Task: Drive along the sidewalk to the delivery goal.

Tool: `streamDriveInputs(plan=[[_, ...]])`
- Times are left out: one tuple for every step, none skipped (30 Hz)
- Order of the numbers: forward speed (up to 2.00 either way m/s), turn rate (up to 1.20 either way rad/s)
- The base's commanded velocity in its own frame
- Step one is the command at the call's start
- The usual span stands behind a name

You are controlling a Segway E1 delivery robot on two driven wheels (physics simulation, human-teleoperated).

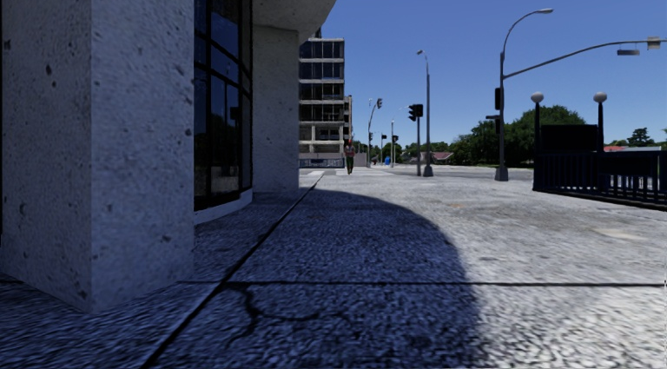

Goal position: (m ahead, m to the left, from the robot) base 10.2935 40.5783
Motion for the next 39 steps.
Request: streamDriveInputs(plan=[[2.00,0.00],[2.00,0.00],[1.99,0.00],[1.98,0.00],[1.98,0.00],[1.95,0.00],[1.92,0.00],[1.92,0.00],[1.91,0.00],[1.91,0.00],[1.91,0.00],[1.92,0.00],[1.94,0.00],[1.94,0.00],[1.94,0.00],[1.94,0.00],[1.94,0.00],[1.89,0.00],[1.89,0.00],[1.86,0.00],[1.85,0.00],[1.85,0.00],[1.85,0.00],[1.85,0.00],[1.91,0.00],[2.00,0.00],[1.99,0.00],[1.99,0.00],[1.99,0.00],[1.98,0.00],[1.98,0.00],[1.98,0.00],[1.98,0.00],[1.97,0.00],[1.97,0.00],[1.97,0.00],[1.97,0.00],[1.97,0.00],[1.97,0.00]])
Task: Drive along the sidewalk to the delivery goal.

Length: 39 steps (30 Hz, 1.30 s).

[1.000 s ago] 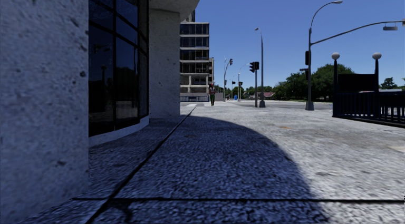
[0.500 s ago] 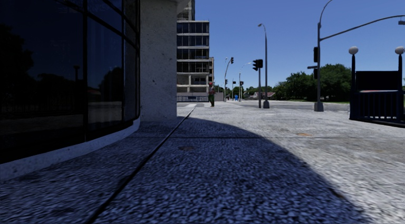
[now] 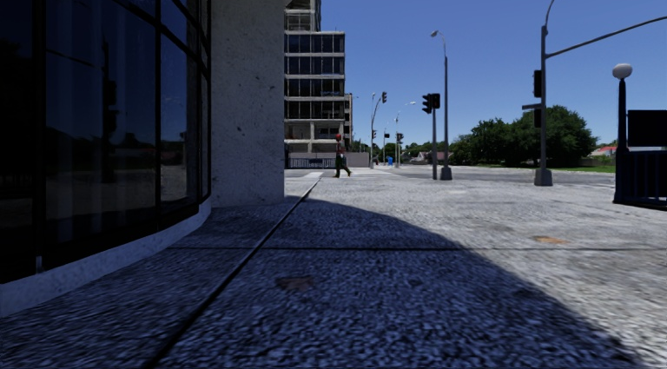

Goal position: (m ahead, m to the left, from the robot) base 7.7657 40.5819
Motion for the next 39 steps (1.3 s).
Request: streamDriveInputs(plan=[[1.97,0.00],[1.97,0.00],[1.97,0.00],[1.97,0.00],[1.97,0.00],[1.97,0.00],[1.97,0.00],[1.97,0.00],[1.97,0.00],[1.97,0.00],[1.97,0.00],[1.97,0.00],[1.97,0.00],[1.97,0.00],[1.97,0.00],[1.97,0.00],[1.97,0.00],[1.97,0.00],[1.97,0.00],[1.97,0.00],[1.97,0.00],[1.97,0.00],[1.97,0.00],[1.97,0.00],[1.97,0.00],[1.97,0.00],[1.97,0.00],[1.97,0.00],[1.97,0.00],[1.97,0.00],[1.97,0.00],[1.97,0.00],[1.97,0.00],[1.97,0.00],[1.97,0.00],[1.97,0.00],[1.97,0.00],[1.97,0.00],[1.97,0.00]])
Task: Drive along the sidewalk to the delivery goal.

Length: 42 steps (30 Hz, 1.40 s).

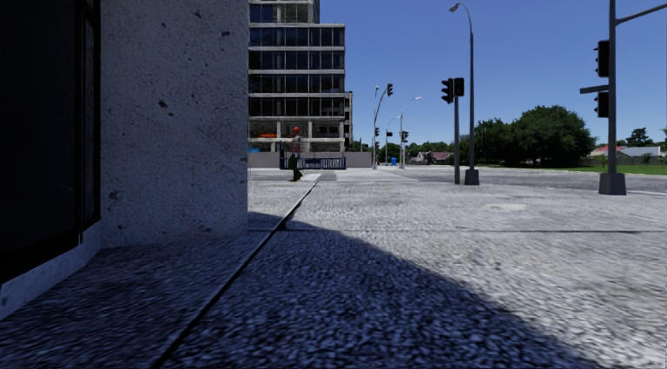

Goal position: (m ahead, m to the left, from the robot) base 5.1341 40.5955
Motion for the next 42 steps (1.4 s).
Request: streamDriveInputs(plan=[[1.97,0.00],[1.97,0.00],[1.97,0.00],[1.97,0.00],[1.97,0.00],[1.97,0.00],[1.97,0.00],[1.97,0.00],[1.97,0.00],[1.97,0.00],[1.97,0.00],[1.97,0.00],[1.97,0.00],[1.97,0.00],[1.97,0.00],[1.97,0.00],[1.97,0.00],[1.97,0.00],[1.97,0.00],[1.97,0.00],[1.97,0.00],[1.97,0.00],[1.97,0.00],[1.97,0.00],[1.97,0.00],[1.97,0.00],[1.97,0.00],[1.97,0.00],[1.97,0.00],[1.97,0.00],[1.97,0.00],[1.97,0.00],[1.97,0.00],[1.97,0.00],[1.97,0.00],[1.97,0.00],[1.97,0.00],[1.97,0.00],[1.97,0.00],[1.97,0.00],[1.97,0.00],[1.97,0.00]])
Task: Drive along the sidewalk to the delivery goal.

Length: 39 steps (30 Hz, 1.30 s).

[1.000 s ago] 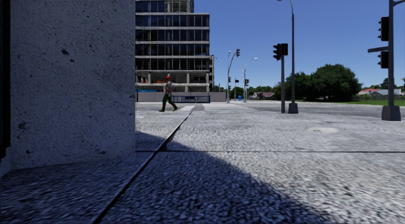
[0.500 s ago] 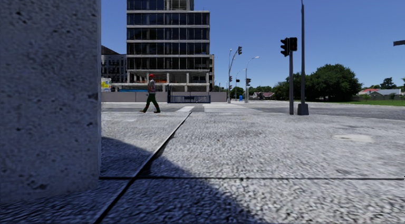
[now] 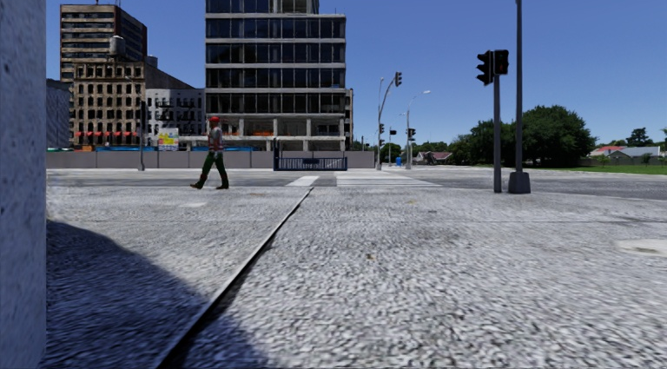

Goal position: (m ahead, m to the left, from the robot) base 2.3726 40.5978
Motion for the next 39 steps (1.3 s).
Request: streamDriveInputs(plan=[[1.97,0.00],[1.97,0.00],[1.97,0.00],[1.97,0.00],[1.97,0.00],[1.97,0.00],[1.97,0.00],[1.96,0.00],[1.96,0.00],[1.94,0.00],[1.92,0.00],[1.92,0.00],[1.92,0.00],[1.93,0.00],[2.00,0.00],[2.00,0.00],[2.00,0.00],[2.00,0.00],[2.00,0.00],[1.98,0.00],[1.98,0.00],[1.96,0.00],[1.62,0.00],[0.87,0.00],[0.87,0.00],[0.55,0.00],[0.43,0.00],[0.42,0.00],[0.42,0.00],[0.45,0.11],[0.49,0.18],[0.56,0.22],[0.56,0.22],[0.67,0.27],[0.73,0.32],[0.75,0.33],[0.75,0.33],[0.77,0.34],[0.82,0.34]])
